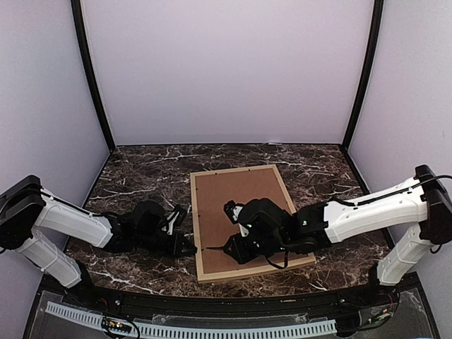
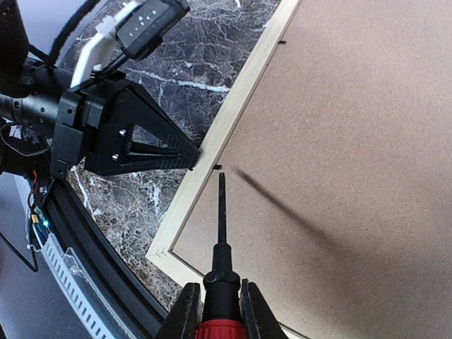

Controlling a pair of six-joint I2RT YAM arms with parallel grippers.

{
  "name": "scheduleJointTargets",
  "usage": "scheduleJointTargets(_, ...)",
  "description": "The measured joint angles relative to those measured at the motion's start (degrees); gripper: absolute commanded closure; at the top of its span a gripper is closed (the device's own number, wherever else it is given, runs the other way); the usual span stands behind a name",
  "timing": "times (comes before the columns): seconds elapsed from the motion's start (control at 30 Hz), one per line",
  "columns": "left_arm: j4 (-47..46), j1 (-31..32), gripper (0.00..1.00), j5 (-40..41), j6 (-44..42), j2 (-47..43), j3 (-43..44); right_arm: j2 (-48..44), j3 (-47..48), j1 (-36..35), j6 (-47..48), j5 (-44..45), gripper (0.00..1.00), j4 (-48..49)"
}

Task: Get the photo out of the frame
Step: Release the fastener from the backboard.

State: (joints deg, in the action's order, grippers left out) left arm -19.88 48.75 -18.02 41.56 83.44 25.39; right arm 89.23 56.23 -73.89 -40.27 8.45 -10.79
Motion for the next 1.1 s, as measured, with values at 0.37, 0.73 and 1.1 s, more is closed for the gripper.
scheduleJointTargets(0.37, 0.2, 0.0, 0.93, 0.0, 0.0, 0.1, 0.2, 4.2, 1.4, 0.6, -0.1, -1.1, 1.00, 1.8)
scheduleJointTargets(0.73, 0.0, 0.0, 0.93, -0.1, 0.0, 0.2, 0.2, 4.8, 2.2, 0.6, 0.2, -1.1, 1.00, 0.9)
scheduleJointTargets(1.1, -0.2, 0.0, 0.93, -0.1, 0.0, 0.4, 0.2, 4.2, 1.6, 0.6, -0.3, -0.8, 1.00, 0.9)
